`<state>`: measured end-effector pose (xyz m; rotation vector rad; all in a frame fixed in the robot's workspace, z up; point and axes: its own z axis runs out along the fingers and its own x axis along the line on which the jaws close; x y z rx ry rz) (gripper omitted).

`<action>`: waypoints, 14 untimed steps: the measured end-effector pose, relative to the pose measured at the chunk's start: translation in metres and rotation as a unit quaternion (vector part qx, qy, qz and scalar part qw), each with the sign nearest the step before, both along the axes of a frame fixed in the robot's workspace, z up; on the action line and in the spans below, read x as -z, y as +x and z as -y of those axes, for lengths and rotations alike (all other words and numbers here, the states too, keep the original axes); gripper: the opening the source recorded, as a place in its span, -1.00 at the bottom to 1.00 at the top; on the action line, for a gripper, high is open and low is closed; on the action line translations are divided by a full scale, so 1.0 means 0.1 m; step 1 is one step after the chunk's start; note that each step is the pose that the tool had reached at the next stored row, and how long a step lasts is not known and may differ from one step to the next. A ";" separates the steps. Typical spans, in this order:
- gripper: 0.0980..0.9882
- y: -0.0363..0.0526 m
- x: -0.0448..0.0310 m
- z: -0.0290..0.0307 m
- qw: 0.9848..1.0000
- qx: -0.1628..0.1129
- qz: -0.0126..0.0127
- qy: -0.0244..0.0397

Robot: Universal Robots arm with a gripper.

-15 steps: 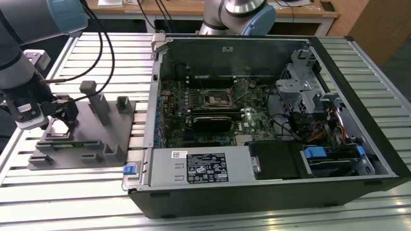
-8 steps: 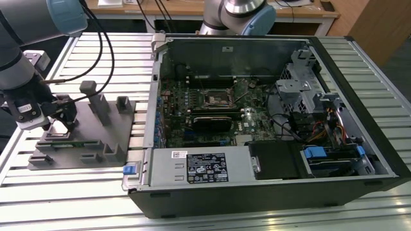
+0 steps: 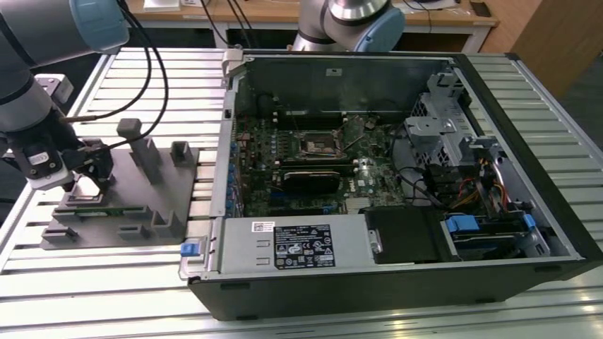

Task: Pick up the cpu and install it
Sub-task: 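Pick up the cpu and move it towards the insertion slot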

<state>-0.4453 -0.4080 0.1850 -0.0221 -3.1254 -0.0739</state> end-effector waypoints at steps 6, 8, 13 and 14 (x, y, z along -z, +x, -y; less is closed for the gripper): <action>0.00 0.000 0.010 -0.002 1.000 0.000 0.000 0.000; 0.00 0.000 0.008 -0.002 1.000 0.000 0.000 0.000; 0.00 0.000 -0.052 -0.002 1.000 0.000 0.000 0.000; 0.00 0.000 -0.070 -0.002 1.000 0.000 0.000 0.000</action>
